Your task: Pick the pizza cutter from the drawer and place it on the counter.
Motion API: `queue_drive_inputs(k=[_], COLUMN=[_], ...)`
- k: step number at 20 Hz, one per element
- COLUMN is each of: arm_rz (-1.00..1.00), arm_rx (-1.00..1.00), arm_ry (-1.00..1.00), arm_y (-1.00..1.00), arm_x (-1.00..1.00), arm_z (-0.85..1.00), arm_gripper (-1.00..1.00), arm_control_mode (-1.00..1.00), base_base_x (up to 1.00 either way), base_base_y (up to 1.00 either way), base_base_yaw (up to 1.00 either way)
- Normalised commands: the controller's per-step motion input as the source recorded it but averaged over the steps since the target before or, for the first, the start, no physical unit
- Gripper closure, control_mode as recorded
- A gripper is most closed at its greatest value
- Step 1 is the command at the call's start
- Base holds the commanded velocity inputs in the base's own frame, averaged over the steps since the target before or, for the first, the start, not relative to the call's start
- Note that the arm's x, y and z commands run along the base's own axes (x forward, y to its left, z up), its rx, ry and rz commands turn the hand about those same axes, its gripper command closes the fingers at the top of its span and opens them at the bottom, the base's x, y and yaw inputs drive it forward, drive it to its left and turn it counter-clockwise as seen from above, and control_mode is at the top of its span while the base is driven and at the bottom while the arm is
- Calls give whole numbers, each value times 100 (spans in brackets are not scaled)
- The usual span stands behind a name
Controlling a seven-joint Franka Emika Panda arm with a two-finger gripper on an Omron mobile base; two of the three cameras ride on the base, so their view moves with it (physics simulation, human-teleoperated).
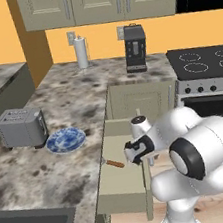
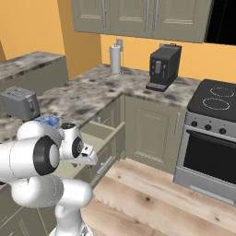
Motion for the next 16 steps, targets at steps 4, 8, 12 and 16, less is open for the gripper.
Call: queue_drive_inputs(k=[4, 8, 12, 16], arm_rz=[-10, -21, -20, -17], arm_rx=[-1, 3, 10, 10], arm_ry=[0, 0, 0, 0], arm_y=[-23, -97, -100, -100], arm_x=[-4, -44, -70, -67], arm_z=[-55, -59, -48, -39], arm_gripper=[-100, -100, -100, -100], arm_control_mode=[-100, -100, -100, -100], base_base_x=[0, 0, 0, 0], base_base_y=[0, 0, 0, 0], base_base_yaw=[0, 0, 0, 0])
